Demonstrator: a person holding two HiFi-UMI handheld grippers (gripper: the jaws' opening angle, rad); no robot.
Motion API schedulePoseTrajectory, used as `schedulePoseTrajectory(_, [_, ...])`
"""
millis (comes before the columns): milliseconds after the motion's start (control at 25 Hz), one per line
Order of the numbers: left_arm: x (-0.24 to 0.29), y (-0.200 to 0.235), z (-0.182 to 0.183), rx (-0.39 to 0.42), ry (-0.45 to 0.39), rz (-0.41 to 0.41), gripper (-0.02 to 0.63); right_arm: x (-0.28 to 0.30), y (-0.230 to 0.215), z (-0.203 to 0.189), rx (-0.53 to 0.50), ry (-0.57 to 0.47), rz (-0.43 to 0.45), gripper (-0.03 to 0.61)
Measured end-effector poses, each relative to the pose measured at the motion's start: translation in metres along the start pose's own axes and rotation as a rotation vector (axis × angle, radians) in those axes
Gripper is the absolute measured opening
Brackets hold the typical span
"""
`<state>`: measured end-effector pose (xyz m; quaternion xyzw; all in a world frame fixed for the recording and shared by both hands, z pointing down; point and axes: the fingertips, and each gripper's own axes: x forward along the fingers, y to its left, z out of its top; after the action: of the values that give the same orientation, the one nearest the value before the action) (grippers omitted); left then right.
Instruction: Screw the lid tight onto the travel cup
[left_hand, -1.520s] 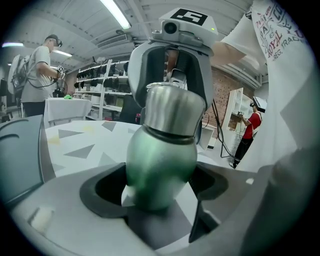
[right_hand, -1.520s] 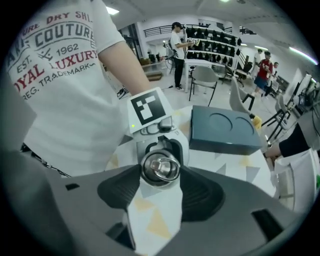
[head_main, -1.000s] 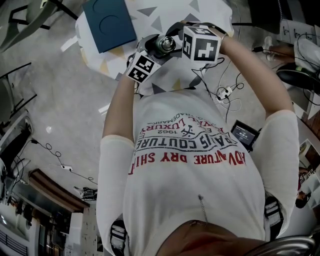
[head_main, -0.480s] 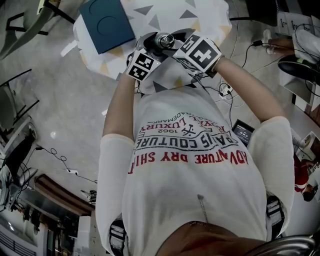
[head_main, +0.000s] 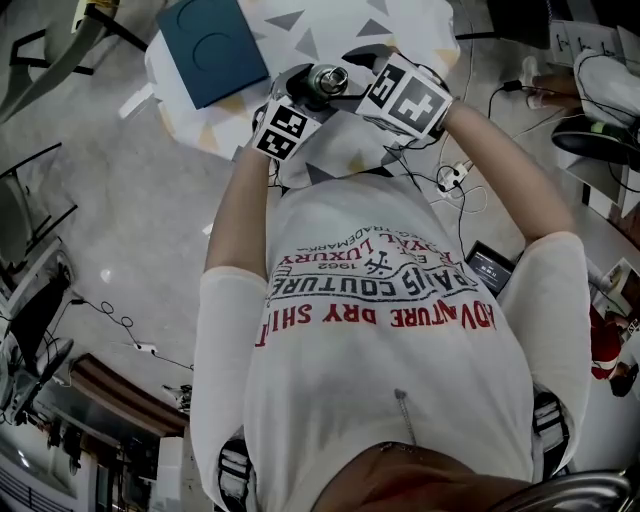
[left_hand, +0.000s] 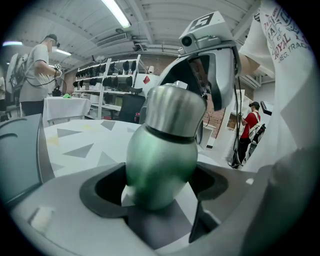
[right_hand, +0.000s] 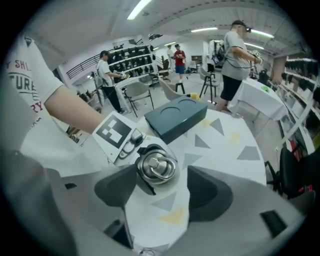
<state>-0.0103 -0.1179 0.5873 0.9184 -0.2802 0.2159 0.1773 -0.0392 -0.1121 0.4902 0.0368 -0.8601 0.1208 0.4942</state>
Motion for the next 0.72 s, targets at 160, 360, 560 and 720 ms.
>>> schedulePoseTrajectory(160, [0.000,0.000,0.000,-0.001,0.002,0.002,0.388,-0.009,0.009,0.002,-0.232,0.063,0.112,0.287])
schedulePoseTrajectory(360, [0.001,0.000,-0.001,0.001,0.005,0.001,0.387,-0.003,0.010,0.003,-0.546,0.175,0.171,0.287])
schedulePoseTrajectory(560, [0.002,0.000,-0.002,-0.001,0.006,0.000,0.387,0.004,0.014,-0.002,-0.730,0.241,0.263,0.287])
schedulePoseTrajectory(720, [0.002,-0.001,-0.004,-0.010,0.013,0.009,0.388,0.004,0.016,-0.003,-0.831,0.254,0.294,0.276])
